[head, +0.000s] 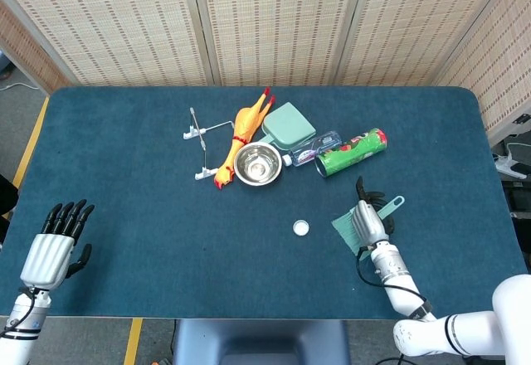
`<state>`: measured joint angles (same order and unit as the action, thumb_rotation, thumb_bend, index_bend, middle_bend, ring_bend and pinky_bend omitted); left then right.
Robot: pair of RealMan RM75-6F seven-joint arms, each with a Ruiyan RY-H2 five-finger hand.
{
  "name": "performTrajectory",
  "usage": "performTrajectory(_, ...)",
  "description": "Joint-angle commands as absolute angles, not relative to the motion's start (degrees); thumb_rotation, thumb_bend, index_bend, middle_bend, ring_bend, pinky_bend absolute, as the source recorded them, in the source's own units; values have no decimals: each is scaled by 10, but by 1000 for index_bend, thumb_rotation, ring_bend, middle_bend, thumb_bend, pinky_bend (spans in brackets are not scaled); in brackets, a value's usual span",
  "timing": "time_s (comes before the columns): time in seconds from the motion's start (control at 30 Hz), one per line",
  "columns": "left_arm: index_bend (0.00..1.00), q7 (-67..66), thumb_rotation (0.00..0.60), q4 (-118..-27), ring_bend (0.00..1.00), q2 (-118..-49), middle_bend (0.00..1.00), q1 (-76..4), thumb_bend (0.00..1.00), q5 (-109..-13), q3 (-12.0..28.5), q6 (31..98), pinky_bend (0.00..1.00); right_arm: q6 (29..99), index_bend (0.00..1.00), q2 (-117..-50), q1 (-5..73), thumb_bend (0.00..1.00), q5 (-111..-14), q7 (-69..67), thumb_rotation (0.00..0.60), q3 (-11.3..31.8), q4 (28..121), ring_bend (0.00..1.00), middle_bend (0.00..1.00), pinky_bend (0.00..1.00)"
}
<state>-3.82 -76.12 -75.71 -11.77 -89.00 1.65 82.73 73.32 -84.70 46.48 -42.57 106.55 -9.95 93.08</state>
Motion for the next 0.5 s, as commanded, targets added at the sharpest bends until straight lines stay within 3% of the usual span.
performTrajectory(0.03,0,-43,600,-759,0,-760,0,-118,468,-888,16,825,60,731,921,-835,458,425,-416,1050,600,-108,909,393,736,53)
performTrajectory(0.5,0,-62,600,-761,0,-767,0,-124,469,-884,16,812,61,730,921,-795,435,425,-405,993,600,-113,845,395,737,53)
